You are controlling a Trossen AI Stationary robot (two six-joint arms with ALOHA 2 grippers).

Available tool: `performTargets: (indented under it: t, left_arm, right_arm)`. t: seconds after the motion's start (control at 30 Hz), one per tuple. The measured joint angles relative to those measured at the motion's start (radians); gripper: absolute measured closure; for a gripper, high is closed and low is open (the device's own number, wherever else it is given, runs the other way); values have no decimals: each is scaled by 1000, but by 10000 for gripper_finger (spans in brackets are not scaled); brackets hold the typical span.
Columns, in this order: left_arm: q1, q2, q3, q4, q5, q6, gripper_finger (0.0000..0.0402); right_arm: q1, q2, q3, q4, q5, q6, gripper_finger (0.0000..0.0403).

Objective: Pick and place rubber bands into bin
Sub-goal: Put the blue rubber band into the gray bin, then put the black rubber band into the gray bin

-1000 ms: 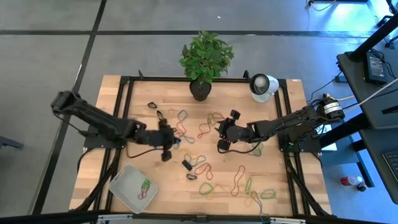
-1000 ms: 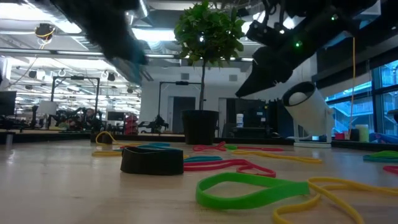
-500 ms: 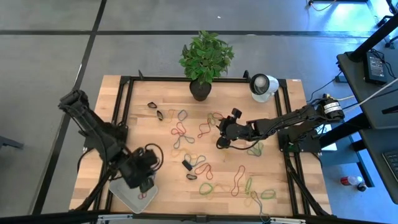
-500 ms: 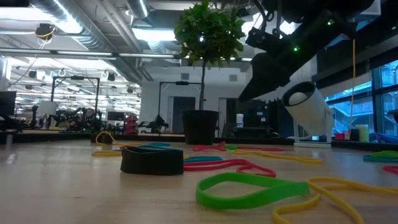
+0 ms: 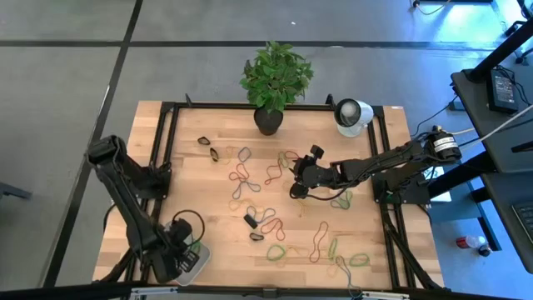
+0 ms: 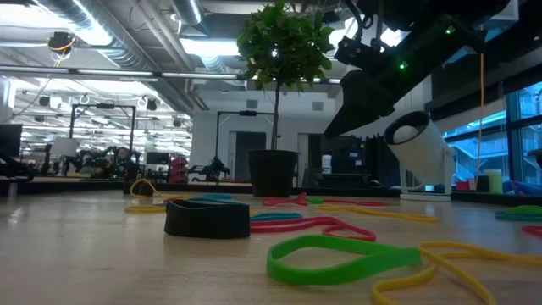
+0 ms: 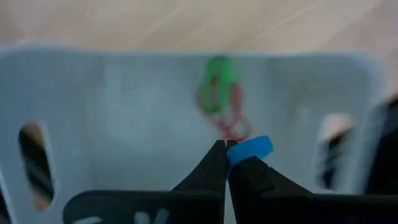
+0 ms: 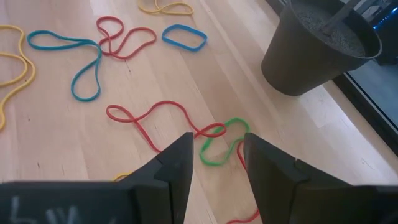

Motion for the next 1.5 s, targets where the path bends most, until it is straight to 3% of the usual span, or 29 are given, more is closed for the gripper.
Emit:
performTargets:
  t: [0.2,0.6,0.83,0.97,1.17,1.3,1.37,1.5]
  left_arm:
    - [-12,78,0,-13,155,-20,388]
    - [-11,92,0,7,154,-5,269]
    - [-3,52,0,-8,140,28,255]
    - [-3,-14,0,-33,85,28,262]
    - [4,-118,0,-153,-86,75,276]
    - [66,-175,0,-292,-224,91,288]
    - [131,-192,0,-325,-267,171,294]
    - [309,-201,0,-327,-284,475,302]
  right_arm:
    - [0,0,0,13,0,-2,258]
    - [0,0,0,29,0,-4,258]
    - [1,0,0,28,-1,0,258]
    - [1,0,0,27,-1,2,258]
    - [1,0,0,8,-2,26,258]
    - [1,0,0,5,-2,26,258]
    - [1,0,0,5,-2,25,258]
    - [1,0,0,5,-2,25,258]
